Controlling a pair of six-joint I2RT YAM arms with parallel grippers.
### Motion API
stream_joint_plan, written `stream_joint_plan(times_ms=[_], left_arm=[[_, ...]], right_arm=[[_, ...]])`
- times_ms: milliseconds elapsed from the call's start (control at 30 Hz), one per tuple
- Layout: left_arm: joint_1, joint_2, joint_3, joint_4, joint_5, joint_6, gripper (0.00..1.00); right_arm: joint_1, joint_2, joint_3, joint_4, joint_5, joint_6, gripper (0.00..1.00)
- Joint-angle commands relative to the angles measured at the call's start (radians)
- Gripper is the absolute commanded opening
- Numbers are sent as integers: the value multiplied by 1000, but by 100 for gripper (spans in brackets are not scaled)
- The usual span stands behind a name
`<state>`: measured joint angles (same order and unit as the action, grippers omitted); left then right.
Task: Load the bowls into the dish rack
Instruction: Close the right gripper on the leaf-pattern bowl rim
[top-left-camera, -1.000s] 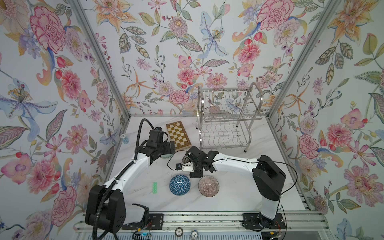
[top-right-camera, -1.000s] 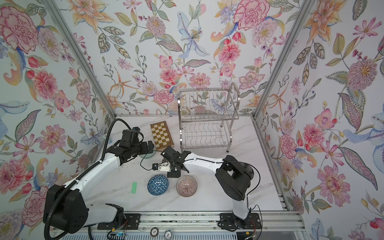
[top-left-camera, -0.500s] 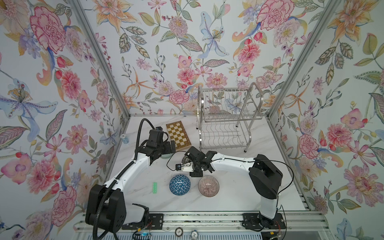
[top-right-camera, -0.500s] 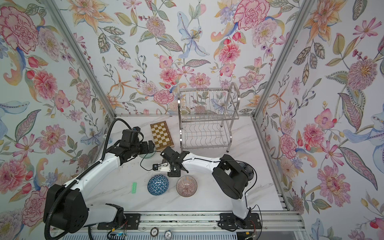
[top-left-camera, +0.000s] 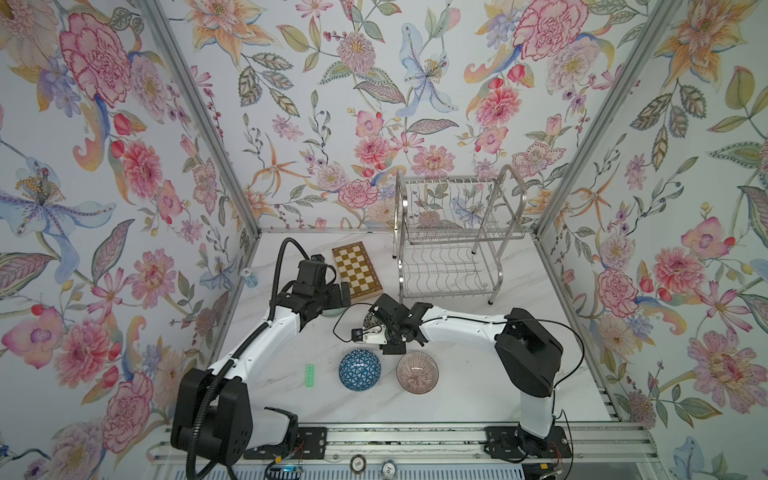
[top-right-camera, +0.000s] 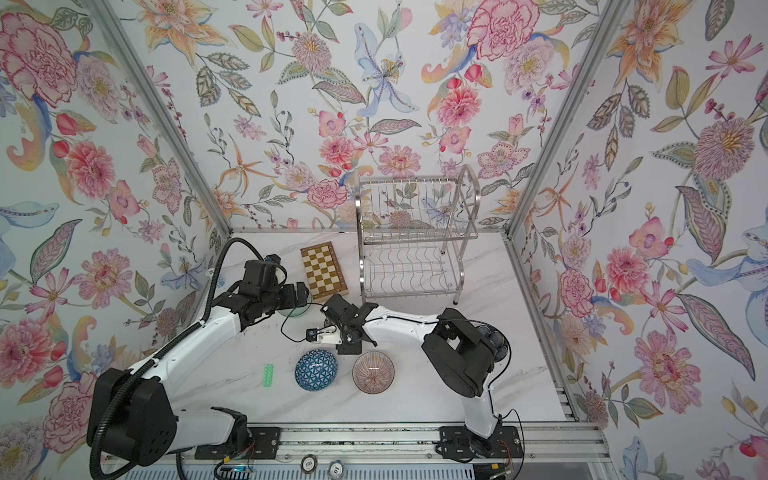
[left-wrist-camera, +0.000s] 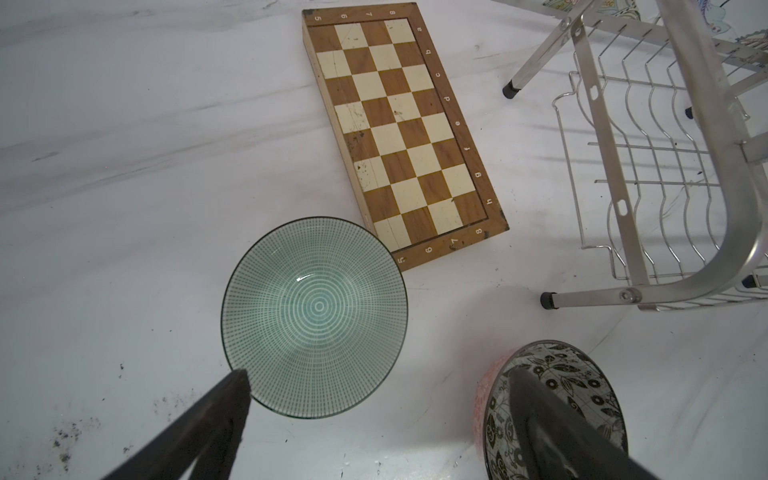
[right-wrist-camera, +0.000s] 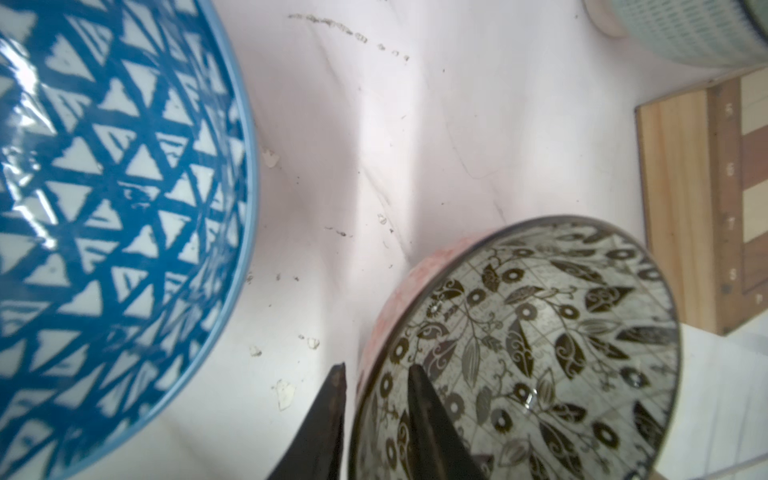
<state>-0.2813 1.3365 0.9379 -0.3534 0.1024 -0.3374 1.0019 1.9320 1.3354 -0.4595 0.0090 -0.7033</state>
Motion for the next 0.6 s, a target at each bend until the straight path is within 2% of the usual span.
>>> stream_joint_plan(times_ms=[0, 567], left_arm=[[8, -10, -14, 14, 25, 10, 99], [8, -5, -16, 24, 42, 7, 99]], right_arm=[[6, 2, 21, -6, 6, 1, 25], [-1, -45, -8, 11, 5, 40, 13]])
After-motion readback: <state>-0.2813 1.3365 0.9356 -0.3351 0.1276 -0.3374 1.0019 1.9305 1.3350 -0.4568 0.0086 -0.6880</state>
